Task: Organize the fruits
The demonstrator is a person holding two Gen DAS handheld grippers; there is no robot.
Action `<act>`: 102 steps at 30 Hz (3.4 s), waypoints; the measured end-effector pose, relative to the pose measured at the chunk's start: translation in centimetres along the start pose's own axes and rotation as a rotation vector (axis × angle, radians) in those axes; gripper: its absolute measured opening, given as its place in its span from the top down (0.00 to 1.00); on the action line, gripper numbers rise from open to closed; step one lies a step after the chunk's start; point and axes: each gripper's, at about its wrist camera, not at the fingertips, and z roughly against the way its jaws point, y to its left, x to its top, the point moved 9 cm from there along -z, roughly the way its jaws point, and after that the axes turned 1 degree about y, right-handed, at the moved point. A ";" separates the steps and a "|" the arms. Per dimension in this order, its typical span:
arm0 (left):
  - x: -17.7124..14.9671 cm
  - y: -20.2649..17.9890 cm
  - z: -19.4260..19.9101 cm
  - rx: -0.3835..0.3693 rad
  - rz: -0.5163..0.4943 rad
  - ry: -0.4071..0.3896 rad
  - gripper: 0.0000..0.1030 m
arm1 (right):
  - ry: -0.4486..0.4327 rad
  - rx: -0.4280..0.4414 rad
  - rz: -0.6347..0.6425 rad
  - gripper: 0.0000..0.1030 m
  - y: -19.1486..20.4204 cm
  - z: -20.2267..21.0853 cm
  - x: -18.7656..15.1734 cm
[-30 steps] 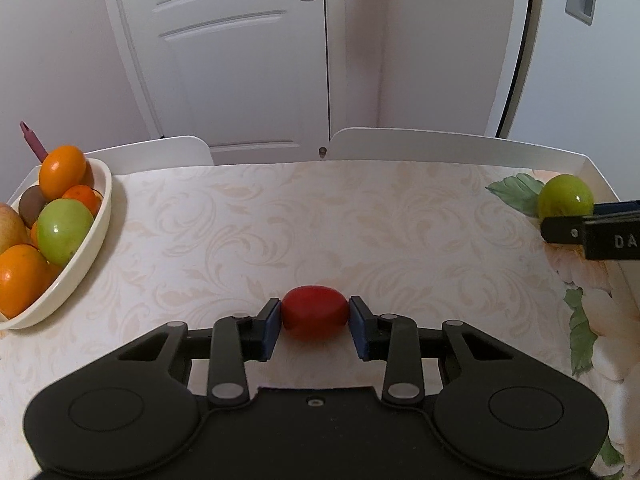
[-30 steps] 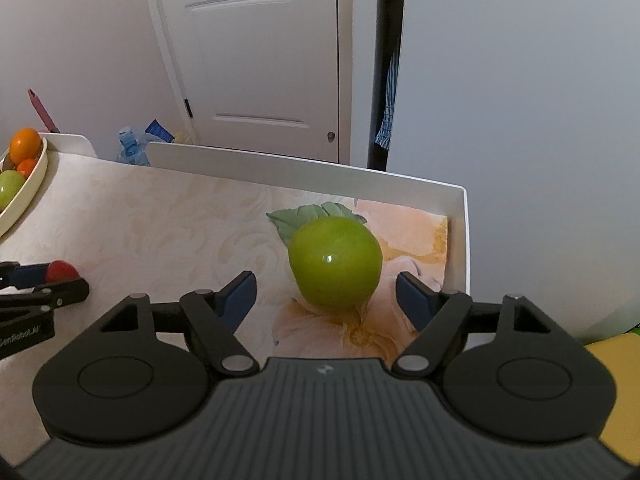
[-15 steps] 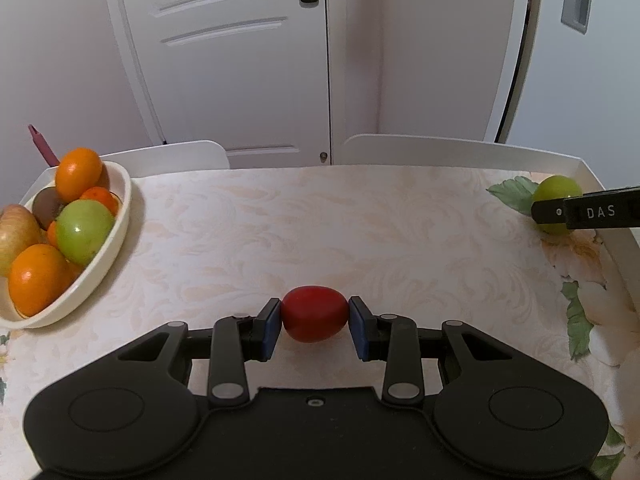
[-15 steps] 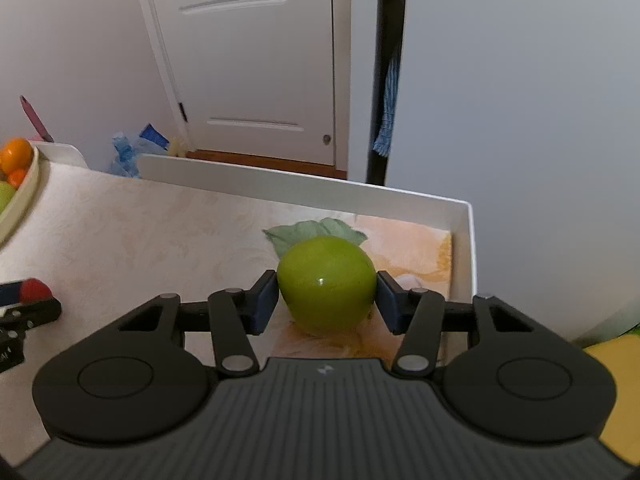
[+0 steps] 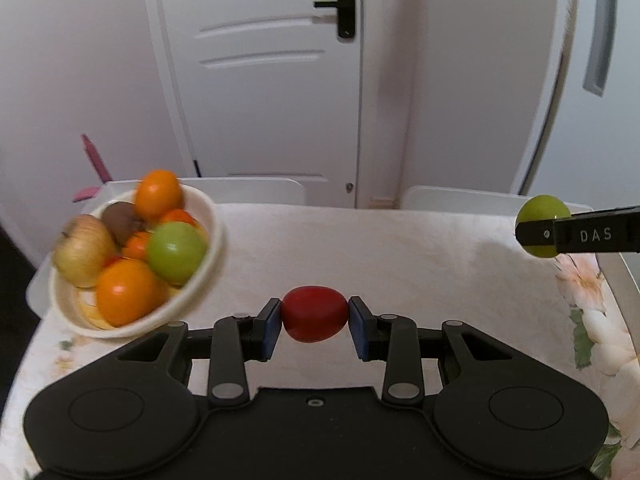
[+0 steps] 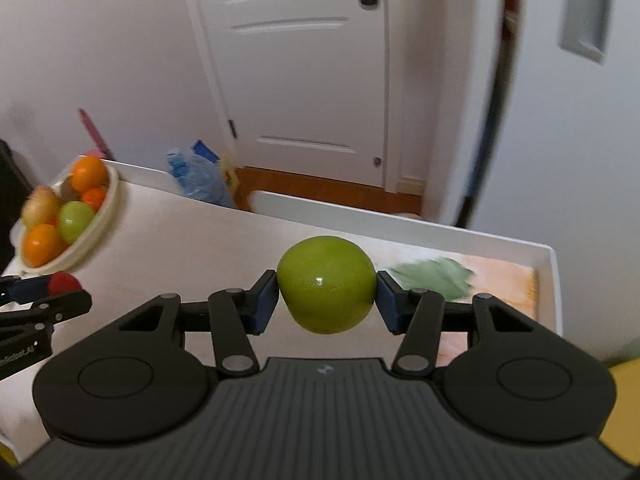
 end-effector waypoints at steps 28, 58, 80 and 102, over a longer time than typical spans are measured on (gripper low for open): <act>2.1 19.2 0.3 0.032 -0.021 -0.040 0.62 | -0.029 0.107 0.043 0.35 22.7 -2.3 5.2; 0.3 22.0 -2.3 -0.058 -0.157 -0.028 0.17 | 0.008 0.123 0.071 0.35 28.0 -7.0 6.9; -0.1 23.9 -2.1 -0.079 -0.162 -0.031 0.17 | -0.046 0.191 0.098 0.00 31.9 -8.4 7.0; 2.9 19.2 7.4 -0.107 -0.142 -0.139 0.15 | -0.174 0.015 -0.001 0.00 24.0 9.2 5.9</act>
